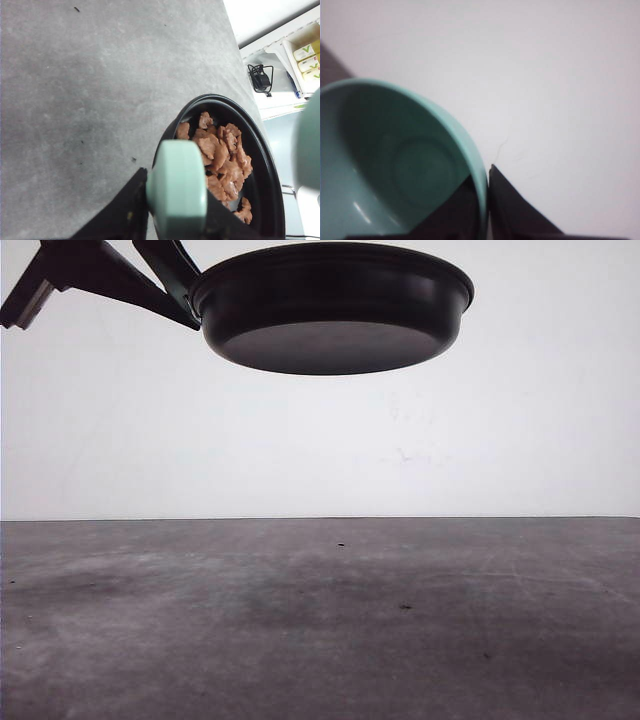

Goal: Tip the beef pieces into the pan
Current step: 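Tilt the green bowl with the right gripper, pouring beef into the held pan, then lower the empty green bowl to the table and open the right gripper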

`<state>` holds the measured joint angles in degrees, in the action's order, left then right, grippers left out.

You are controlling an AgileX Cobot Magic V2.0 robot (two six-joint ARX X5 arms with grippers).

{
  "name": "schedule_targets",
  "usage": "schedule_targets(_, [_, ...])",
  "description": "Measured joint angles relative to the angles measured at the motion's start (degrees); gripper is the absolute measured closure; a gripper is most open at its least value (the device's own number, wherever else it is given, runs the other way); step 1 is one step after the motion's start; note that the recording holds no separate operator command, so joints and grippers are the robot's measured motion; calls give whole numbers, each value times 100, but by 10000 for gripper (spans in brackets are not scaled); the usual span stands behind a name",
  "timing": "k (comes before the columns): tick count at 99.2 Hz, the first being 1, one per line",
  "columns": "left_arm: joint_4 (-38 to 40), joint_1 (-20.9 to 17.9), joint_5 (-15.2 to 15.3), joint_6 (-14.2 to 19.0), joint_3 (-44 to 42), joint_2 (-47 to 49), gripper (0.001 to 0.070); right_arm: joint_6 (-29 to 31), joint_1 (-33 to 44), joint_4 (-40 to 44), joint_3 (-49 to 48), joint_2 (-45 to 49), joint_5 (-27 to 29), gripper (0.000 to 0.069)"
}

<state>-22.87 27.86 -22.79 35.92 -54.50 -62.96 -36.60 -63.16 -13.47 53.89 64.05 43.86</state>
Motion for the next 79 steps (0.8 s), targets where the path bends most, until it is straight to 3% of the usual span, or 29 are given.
schedule_targets(18, [-2, 0, 42, -66, 0, 0, 649, 3112, 1132, 2057, 949, -380, -1539, 677])
schedule_targets(34, [-2, -9, 57, -160, 0, 0, 649, 4730, 2820, 3849, 1095, -354, -2798, 677])
schedule_targets(43, [-4, -9, 59, -197, 0, 0, 649, 5064, 3860, 4658, 898, 28, -3740, 677])
schedule_targets(55, [-2, -9, 79, -208, 0, -2, 649, 5263, 5001, 4793, 337, 625, -5099, 677])
schedule_targets(79, [-2, -9, 81, -210, 0, -4, 649, 5313, 5431, 4638, -367, 1436, -5276, 677])
